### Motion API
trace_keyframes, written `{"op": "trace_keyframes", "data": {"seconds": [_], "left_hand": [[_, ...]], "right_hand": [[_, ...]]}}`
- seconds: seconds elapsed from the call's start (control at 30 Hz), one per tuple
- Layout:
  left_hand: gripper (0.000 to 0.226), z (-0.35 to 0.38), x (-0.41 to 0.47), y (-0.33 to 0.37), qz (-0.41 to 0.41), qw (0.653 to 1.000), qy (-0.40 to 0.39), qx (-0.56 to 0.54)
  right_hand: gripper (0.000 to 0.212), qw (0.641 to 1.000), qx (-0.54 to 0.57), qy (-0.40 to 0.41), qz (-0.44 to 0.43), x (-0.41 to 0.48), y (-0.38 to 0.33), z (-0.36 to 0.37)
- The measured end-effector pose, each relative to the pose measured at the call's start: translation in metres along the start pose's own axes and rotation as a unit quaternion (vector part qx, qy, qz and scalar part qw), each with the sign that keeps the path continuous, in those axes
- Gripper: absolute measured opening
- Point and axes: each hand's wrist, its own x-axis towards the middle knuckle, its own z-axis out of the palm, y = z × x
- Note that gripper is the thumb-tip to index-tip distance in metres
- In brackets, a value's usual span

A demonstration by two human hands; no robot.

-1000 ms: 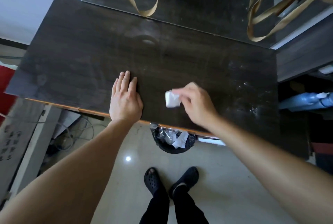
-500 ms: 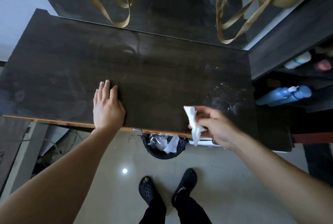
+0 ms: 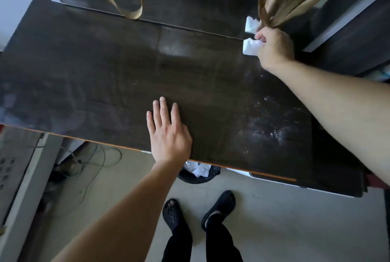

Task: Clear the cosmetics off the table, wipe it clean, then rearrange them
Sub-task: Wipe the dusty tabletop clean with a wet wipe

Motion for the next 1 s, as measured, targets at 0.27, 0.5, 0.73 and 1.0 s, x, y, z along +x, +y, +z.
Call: {"op": "trace_keyframes", "data": {"seconds": [0.27,0.5,0.73,1.0], "left_hand": [[0.051,-0.004,0.0,0.004,-0.005,1.0,0.013,0.004],[0.049,-0.006,0.0,0.007,-0.014,1.0,0.027,0.007],[0.049,-0.005,-0.001,0.007,-0.016,0.999,0.036,0.0],[0.05,-0.005,0.0,0.006,-0.016,0.999,0.032,0.002]], "right_hand": [[0.025,0.994,0.043,-0.026,-0.101,-0.075,0.023,0.01],[0.025,0.951,0.124,-0.179,-0.218,-0.116,0.022,-0.02],[0.026,0.995,0.032,-0.031,-0.095,0.002,-0.008,0.023],[0.022,0.912,0.101,-0.239,-0.318,-0.163,0.029,-0.018]]}}
